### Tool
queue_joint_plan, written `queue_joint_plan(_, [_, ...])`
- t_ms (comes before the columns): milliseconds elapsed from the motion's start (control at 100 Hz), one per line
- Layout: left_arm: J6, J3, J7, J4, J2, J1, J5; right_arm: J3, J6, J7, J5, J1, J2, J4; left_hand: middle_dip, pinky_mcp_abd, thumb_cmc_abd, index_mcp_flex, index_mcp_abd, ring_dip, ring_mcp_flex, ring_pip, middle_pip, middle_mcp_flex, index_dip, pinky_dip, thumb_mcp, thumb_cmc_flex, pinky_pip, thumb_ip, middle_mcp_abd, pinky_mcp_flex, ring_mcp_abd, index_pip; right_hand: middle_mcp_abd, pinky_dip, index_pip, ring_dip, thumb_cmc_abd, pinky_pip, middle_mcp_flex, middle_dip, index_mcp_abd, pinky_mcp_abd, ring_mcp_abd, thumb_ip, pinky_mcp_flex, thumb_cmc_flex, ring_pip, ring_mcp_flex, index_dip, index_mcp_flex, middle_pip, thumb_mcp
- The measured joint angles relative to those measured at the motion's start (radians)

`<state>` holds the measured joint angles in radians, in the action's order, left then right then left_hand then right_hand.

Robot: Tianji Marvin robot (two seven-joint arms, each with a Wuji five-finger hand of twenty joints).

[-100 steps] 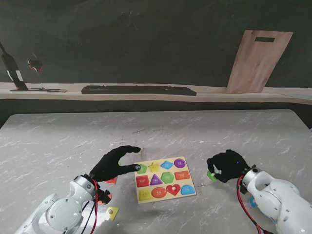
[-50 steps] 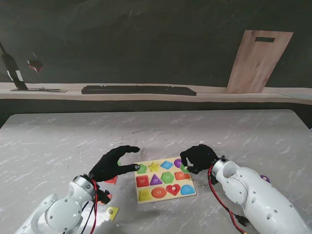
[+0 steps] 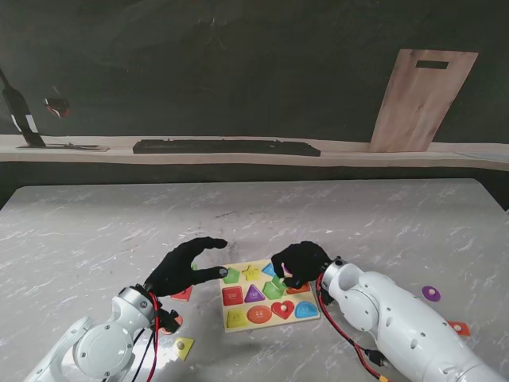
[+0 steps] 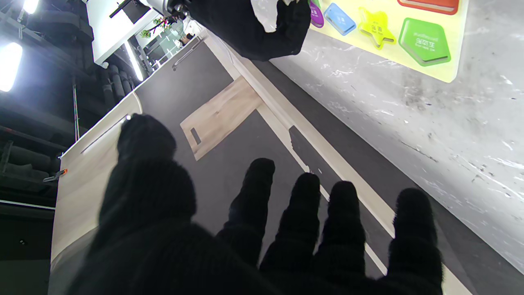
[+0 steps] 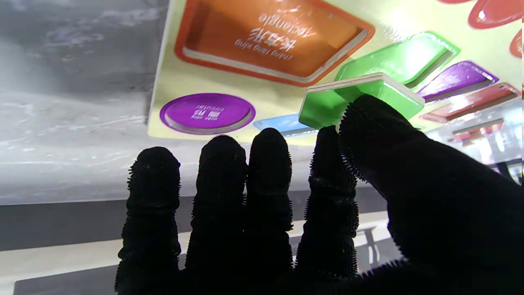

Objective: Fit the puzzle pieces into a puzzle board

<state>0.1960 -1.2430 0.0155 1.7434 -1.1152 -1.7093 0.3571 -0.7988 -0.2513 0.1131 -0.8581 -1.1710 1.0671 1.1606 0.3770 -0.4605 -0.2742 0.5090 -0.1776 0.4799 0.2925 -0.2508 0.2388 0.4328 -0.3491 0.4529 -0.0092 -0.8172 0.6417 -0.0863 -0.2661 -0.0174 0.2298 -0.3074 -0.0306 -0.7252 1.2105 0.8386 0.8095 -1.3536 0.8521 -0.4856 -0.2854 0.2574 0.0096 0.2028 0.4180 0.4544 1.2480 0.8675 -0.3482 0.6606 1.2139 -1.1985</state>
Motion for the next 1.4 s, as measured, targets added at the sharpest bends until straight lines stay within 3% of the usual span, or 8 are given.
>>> queue_joint_plan(740, [0.001,0.0,0.002,-0.002,0.0,0.001,-0.004,0.132,-0.034,0.028,0.017,0.078,0.014,-0.072,0.0,0.0,0.0,0.0,0.0,0.0,0.0,0.0,0.0,0.0,0.0,0.0,0.0,0.0,0.0,0.0,0.0,0.0,0.0,0.0,0.0,-0.001,0.019,0.002,0.0,0.0,0.0,-0.001,0.004,0.001,0.0,-0.001,0.0,0.004,0.0,0.0,-0.001,0.0,0.0,0.002])
queue_joint_plan(1400, [0.002,0.001,0.002,-0.003,0.0,0.001,-0.006,0.144,-0.001,0.007,0.01,0.081,0.019,-0.061,0.0,0.0,0.001,0.0,0.0,0.0,0.0,0.0,0.0,0.0,0.0,0.0,0.0,0.0,0.0,0.0,0.0,0.0,0.0,0.0,0.0,-0.001,0.028,0.008,-0.012,0.0,0.0,-0.022,0.011,0.012,0.011,-0.003,-0.013,0.0,0.001,0.0,-0.001,-0.001,0.002,0.033])
